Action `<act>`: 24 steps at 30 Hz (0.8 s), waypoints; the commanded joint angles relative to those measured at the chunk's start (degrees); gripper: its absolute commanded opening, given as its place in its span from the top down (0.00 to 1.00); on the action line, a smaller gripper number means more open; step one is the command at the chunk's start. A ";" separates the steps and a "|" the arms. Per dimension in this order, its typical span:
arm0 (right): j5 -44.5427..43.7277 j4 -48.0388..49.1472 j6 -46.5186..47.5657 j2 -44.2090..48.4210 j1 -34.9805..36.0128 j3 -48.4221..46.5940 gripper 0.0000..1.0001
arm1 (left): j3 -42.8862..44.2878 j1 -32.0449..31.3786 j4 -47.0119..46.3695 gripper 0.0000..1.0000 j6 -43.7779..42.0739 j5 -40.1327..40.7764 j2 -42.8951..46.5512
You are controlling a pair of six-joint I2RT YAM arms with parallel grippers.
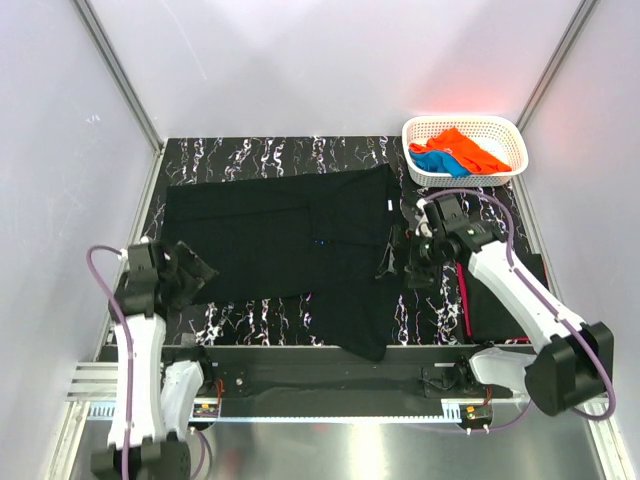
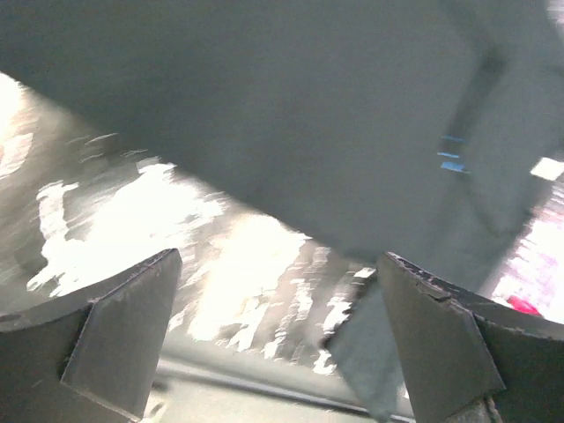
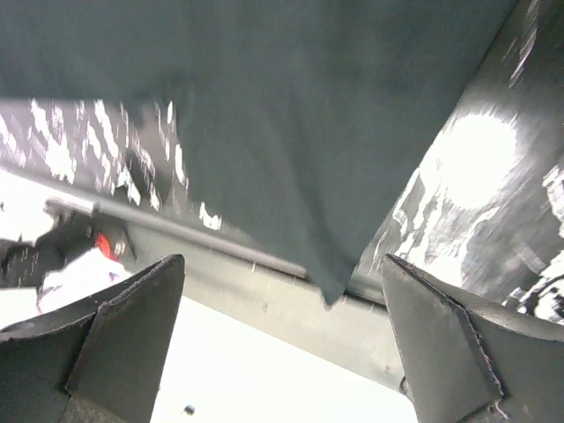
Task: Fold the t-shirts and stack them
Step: Fold the tshirt
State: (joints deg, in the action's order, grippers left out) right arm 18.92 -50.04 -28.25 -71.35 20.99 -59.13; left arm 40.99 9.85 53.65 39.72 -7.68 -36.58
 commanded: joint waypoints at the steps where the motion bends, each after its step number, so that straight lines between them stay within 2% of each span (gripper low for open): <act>1: 8.50 0.21 -1.37 5.24 0.28 3.67 0.01 | 6.19 3.24 6.81 0.01 -4.90 10.49 -9.97; 2: 8.68 0.03 -1.11 5.78 0.28 4.54 0.02 | 6.81 6.47 7.43 0.01 -6.23 10.50 -16.27; 3: 8.85 -0.40 -0.15 6.13 0.28 4.73 0.02 | 7.17 8.59 7.52 0.01 -7.20 9.97 -18.59; 4: 9.29 -1.54 0.38 6.40 0.28 4.73 0.03 | 7.87 12.70 7.09 0.01 -7.12 9.10 -20.10; 7: 10.78 -5.05 2.84 5.96 0.28 4.20 0.05 | 8.75 19.40 4.19 0.04 -6.94 9.70 -20.82; 8: 10.96 -5.85 3.63 6.05 0.28 4.03 0.05 | 8.23 22.90 1.75 0.15 -6.68 11.10 -19.86; 11: 12.02 -7.52 3.99 5.61 0.45 4.29 0.05 | 5.60 27.23 -3.00 0.32 -6.94 10.41 -20.28; 12: 12.63 -7.53 3.91 5.26 0.71 4.29 0.04 | 5.15 27.59 -3.72 0.38 -6.85 10.58 -21.77; 15: 13.25 -7.70 4.25 3.33 1.24 3.68 0.00 | 4.01 28.99 -6.71 0.42 -5.54 12.07 -24.23; 19: 14.21 -6.92 4.08 1.31 1.77 2.71 0.00 | -0.82 32.16 -13.02 0.46 -4.48 9.37 -25.38; 24: 15.27 -5.07 3.73 0.34 1.77 4.29 0.00 | -3.54 32.17 -20.77 0.50 -5.01 9.53 -26.97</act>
State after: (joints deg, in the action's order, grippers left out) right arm 31.68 -56.62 -25.26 -70.76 22.20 -54.33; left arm 38.24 41.76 41.74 34.59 1.93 -63.31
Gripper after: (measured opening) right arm 0.994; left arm 0.511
